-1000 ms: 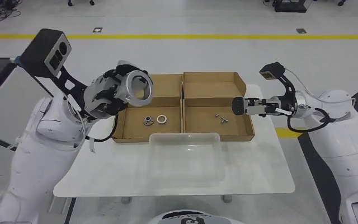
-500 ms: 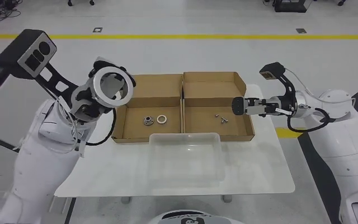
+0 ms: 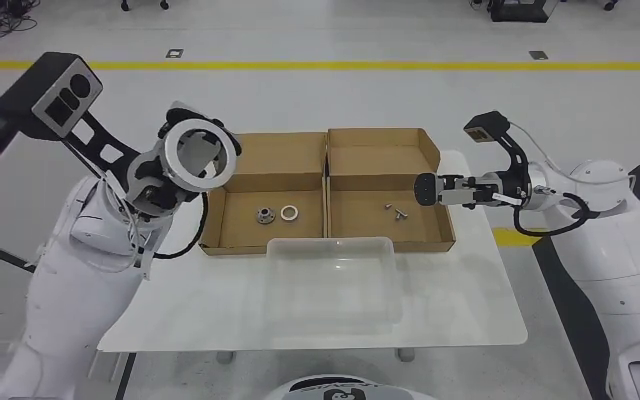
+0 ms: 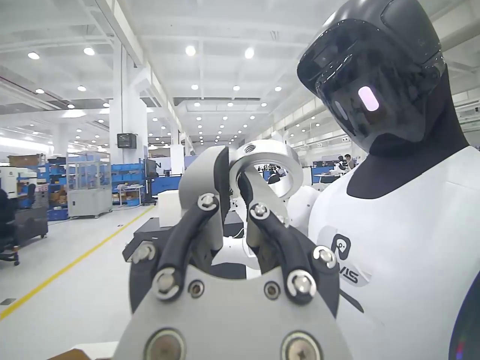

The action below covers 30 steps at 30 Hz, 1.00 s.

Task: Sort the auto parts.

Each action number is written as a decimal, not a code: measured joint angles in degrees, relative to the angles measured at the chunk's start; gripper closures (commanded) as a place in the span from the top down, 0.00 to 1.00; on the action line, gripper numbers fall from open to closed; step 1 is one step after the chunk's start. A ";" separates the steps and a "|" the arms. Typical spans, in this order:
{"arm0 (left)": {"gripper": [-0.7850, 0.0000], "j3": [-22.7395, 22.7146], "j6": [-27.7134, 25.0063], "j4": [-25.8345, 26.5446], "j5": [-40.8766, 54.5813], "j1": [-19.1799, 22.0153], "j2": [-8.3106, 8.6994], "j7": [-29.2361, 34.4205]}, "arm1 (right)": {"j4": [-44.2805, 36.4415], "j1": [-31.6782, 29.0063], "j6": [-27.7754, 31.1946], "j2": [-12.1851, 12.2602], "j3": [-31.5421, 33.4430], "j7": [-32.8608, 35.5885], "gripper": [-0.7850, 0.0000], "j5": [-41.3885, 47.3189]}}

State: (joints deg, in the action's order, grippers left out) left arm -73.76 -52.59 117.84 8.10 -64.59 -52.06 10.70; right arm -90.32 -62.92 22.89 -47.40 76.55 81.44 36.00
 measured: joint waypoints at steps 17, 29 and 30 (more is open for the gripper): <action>0.00 -3.50 17.39 -12.30 -14.90 6.64 -0.19 11.86 | 0.00 0.00 0.00 0.00 0.00 0.00 1.00 0.00; 0.00 0.33 30.90 -25.80 -34.51 18.77 0.18 31.75 | 0.00 0.00 0.00 0.00 0.00 0.00 1.00 0.00; 0.00 0.89 31.43 -26.29 -36.64 19.10 0.18 32.42 | 0.00 0.00 0.00 0.00 0.00 0.00 1.00 0.00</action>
State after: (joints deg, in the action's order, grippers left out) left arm -72.87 -21.15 91.55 -28.54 -45.49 -51.88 43.12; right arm -90.32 -62.92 22.89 -47.40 76.55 81.44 36.00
